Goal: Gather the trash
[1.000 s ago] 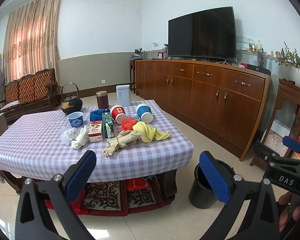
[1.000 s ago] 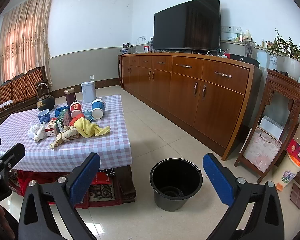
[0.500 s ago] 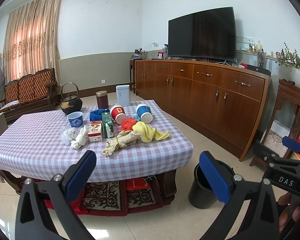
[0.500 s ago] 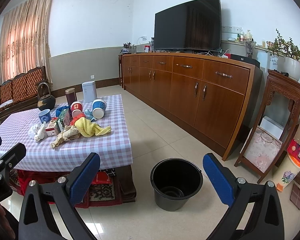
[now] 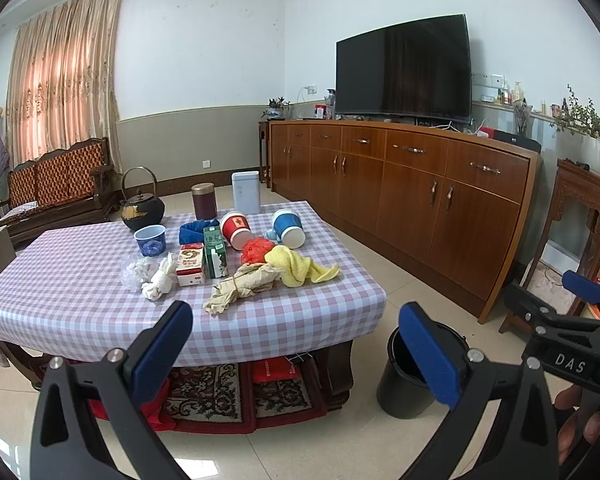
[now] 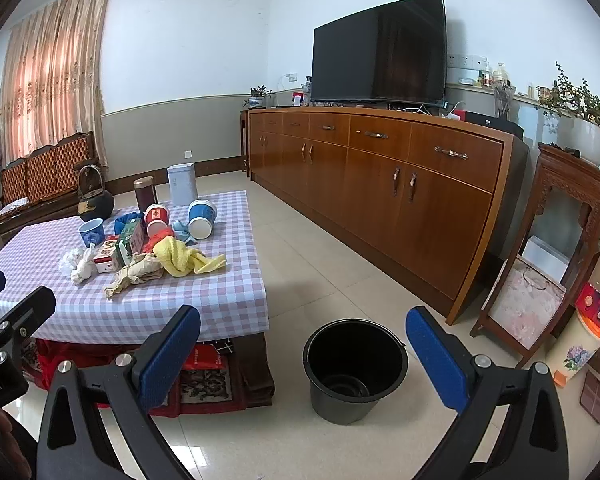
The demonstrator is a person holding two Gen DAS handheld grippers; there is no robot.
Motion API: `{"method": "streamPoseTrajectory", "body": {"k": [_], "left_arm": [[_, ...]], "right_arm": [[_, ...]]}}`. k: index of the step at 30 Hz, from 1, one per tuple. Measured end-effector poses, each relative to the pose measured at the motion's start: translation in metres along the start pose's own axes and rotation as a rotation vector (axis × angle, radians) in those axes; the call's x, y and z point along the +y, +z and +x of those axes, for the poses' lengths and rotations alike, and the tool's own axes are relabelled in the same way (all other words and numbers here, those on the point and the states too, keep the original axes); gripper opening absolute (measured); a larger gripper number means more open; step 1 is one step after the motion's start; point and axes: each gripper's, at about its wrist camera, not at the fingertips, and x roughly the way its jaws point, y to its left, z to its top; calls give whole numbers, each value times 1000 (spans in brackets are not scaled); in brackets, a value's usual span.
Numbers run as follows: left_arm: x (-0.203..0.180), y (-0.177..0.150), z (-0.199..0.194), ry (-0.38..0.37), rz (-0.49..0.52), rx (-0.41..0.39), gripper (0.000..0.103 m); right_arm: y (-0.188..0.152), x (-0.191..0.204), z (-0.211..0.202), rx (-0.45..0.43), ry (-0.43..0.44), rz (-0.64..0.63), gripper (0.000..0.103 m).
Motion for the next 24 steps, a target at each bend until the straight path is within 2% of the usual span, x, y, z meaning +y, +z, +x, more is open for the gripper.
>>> {"method": "streamPoseTrajectory", "body": {"k": [24], "left_arm": [[1, 4, 1, 4, -2, -3, 103]], "right_arm": [[2, 4, 0, -2, 5, -6, 103]]}}
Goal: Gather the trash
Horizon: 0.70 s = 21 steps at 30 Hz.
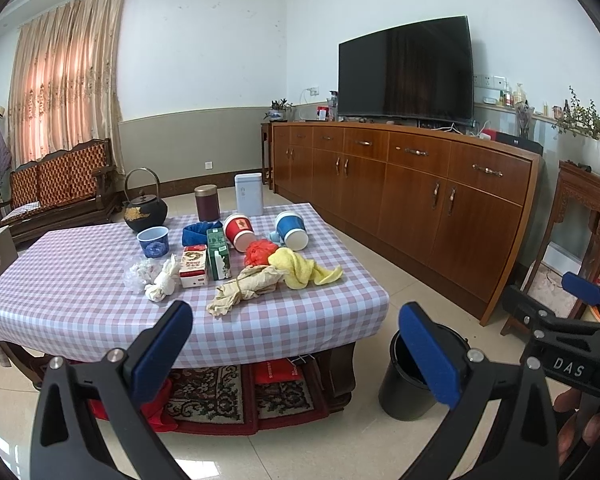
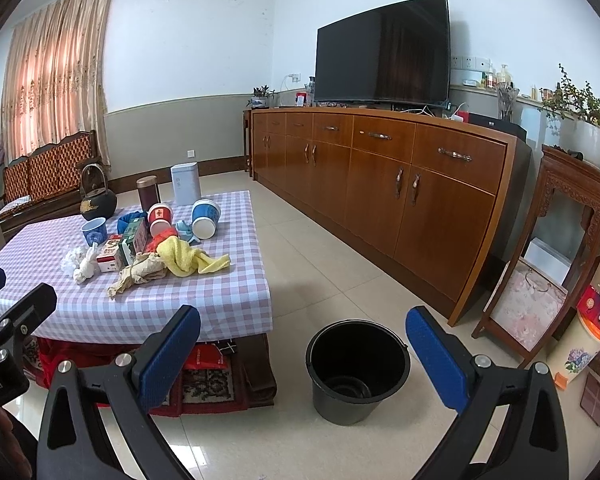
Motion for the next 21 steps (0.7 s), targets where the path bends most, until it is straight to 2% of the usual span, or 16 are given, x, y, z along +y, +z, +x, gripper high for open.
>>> {"method": "streamPoseTrajectory", "body": {"k": [15, 21], "left_arm": [[5, -6, 2, 6, -8, 5, 103], [20, -8, 13, 54, -13, 15, 103]], "right_arm": [[-7, 1, 2, 7, 0, 1, 103], [-10, 6, 13, 24, 70, -18, 103]]}}
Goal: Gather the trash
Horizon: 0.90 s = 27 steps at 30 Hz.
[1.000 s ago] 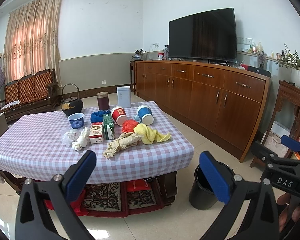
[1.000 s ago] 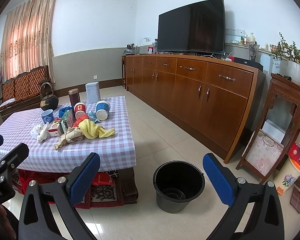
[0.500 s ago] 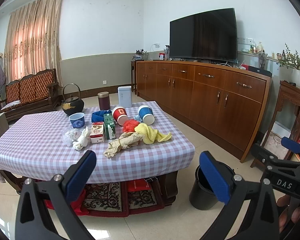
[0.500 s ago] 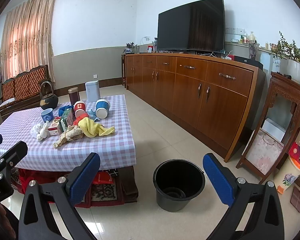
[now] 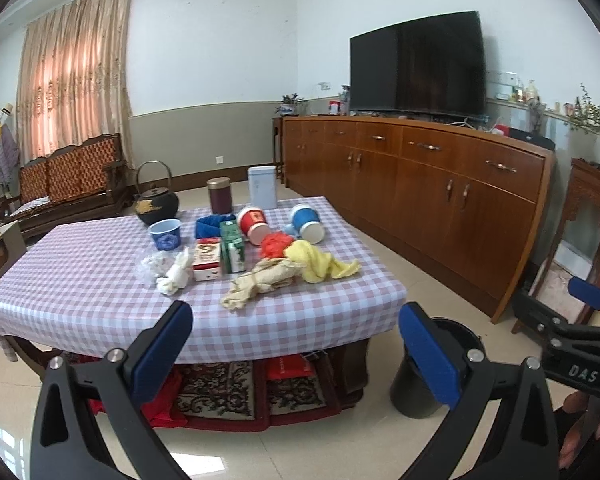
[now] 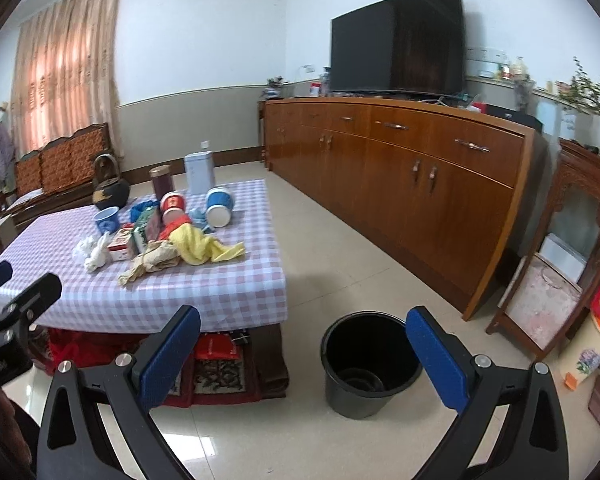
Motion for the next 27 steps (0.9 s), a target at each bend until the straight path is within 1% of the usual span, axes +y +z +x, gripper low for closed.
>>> {"method": "streamPoseTrajectory", "body": {"k": [3, 6, 7, 8, 10, 13, 14, 15, 17, 20, 21, 22, 25, 27], "left_arm": [[14, 0, 6, 15, -25, 0, 103], [33, -4, 18, 24, -61, 15, 103], [39, -5, 23, 15, -68, 27, 103], [46, -6, 29, 25, -73, 34, 103], [59, -10, 38, 59, -81, 39, 103], [80, -15, 56, 100, -98, 63, 103], [85, -16, 63, 116, -96, 76, 103], [91, -19, 72, 115, -97, 94, 103], [99, -22, 89, 65, -112, 124, 103], [100, -23, 110, 42, -106, 134, 96], [100, -22, 119, 41, -107, 131, 96], [98, -22, 125, 36, -108, 131, 95], [93, -20, 154, 10, -107, 142, 87], [88, -20, 173, -3, -106, 148, 86]], "right_arm": [[1, 8, 5, -29, 23, -34, 103], [1, 15, 19, -61, 79, -42, 103], [1, 18, 28, -42, 103, -40, 103], [3, 21, 34, -18, 112, -45, 103], [5, 29, 47, 17, 86, -71, 103], [11, 42, 63, 33, 127, -89, 103], [12, 48, 69, 35, 121, -106, 103], [14, 56, 78, 38, 118, -133, 103], [17, 67, 92, 39, 142, -155, 103], [22, 85, 123, 54, 175, -187, 103], [23, 88, 129, 57, 181, -191, 103], [24, 92, 138, 63, 188, -199, 102], [26, 103, 169, 80, 198, -227, 97], [27, 106, 191, 95, 203, -237, 96]]}}
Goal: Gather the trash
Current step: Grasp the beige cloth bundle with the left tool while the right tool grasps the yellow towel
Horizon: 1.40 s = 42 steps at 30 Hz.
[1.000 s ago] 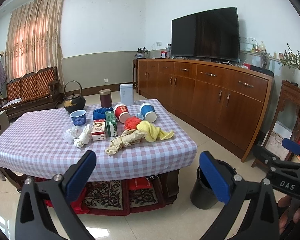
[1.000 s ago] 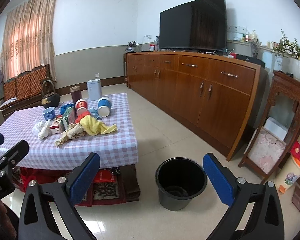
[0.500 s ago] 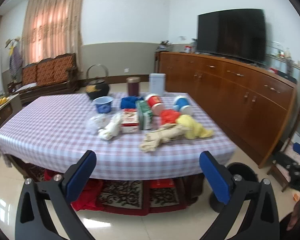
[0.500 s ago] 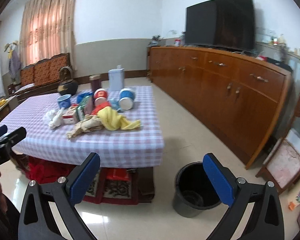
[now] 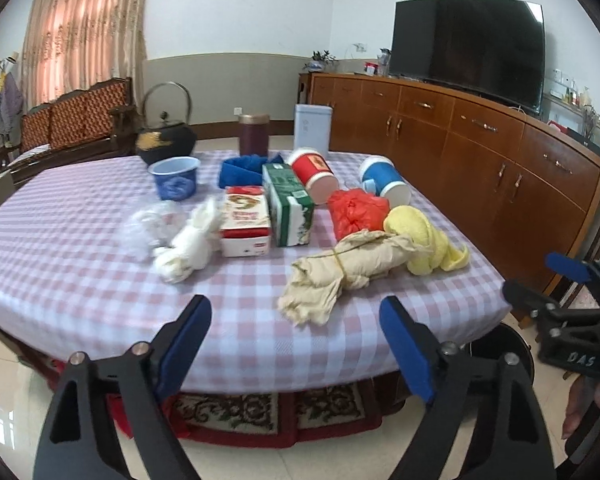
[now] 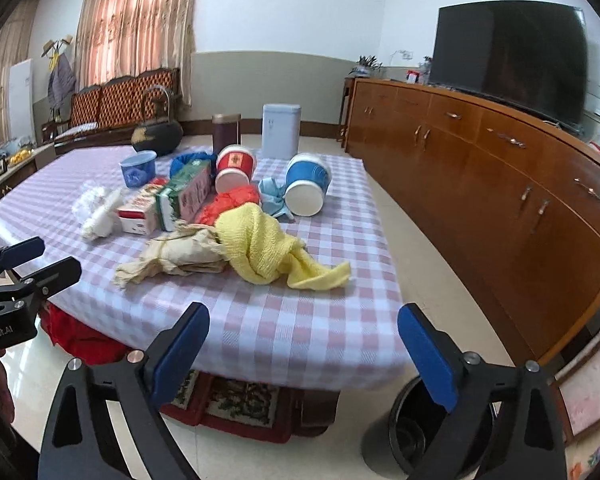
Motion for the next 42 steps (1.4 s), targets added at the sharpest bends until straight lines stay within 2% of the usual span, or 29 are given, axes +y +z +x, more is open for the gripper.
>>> {"method": "streamPoseTrajectory", "body": {"k": [7, 12, 13, 15, 17, 18, 19, 20, 21, 23, 25, 28, 30, 31, 32, 33, 39, 40, 41, 42], "left_arm": [[-12, 4, 55, -29, 10, 41, 81], [-17, 7, 76, -53, 16, 47, 81], [-18, 8, 79, -54, 17, 49, 81], [-18, 10, 83, -70, 11, 54, 73], [-18, 10, 84, -88, 8, 54, 61], [-19, 11, 86, -93, 11, 53, 59], [-20, 11, 87, -103, 11, 56, 53], [-21, 11, 88, -117, 6, 59, 48], [-21, 10, 87, -128, -2, 56, 44], [-22, 11, 87, -142, -6, 51, 30], [-21, 14, 86, -142, -8, 38, 23], [-15, 15, 76, -131, -9, 14, 21], [-8, 16, 72, -112, -16, 3, 20], [-4, 17, 70, -104, -22, 0, 20], [3, 16, 67, -88, -31, -3, 20], [7, 16, 66, -79, -35, -5, 20], [24, 14, 66, -21, -72, -6, 20], [25, 14, 66, -18, -75, -5, 20], [26, 15, 67, -16, -79, -4, 20], [26, 16, 68, -16, -83, -4, 20]], "right_arm": [[6, -17, 64, 35, 31, -12, 85], [14, -21, 95, 32, 126, -61, 81], [15, -20, 101, 35, 151, -77, 77], [16, -21, 106, 40, 185, -82, 61], [17, -21, 110, 45, 207, -89, 42], [17, -19, 113, 48, 214, -93, 38], [16, -19, 114, 54, 222, -96, 29], [16, -18, 115, 58, 235, -100, 14], [16, -18, 116, 56, 234, -98, 10], [14, -23, 113, 56, 260, -58, 8], [13, -27, 110, 54, 258, -42, 8], [12, -27, 100, 51, 256, -47, 11], [13, -26, 93, 22, 214, -53, 52], [14, -25, 91, 7, 204, -56, 93], [15, -24, 89, -11, 198, -65, 100], [18, -20, 89, -21, 197, -83, 100], [41, 1, 124, 53, 186, -121, 98], [42, 3, 127, 64, 188, -128, 85], [44, 6, 132, 82, 209, -131, 38], [44, 7, 135, 102, 230, -123, 29]]}}
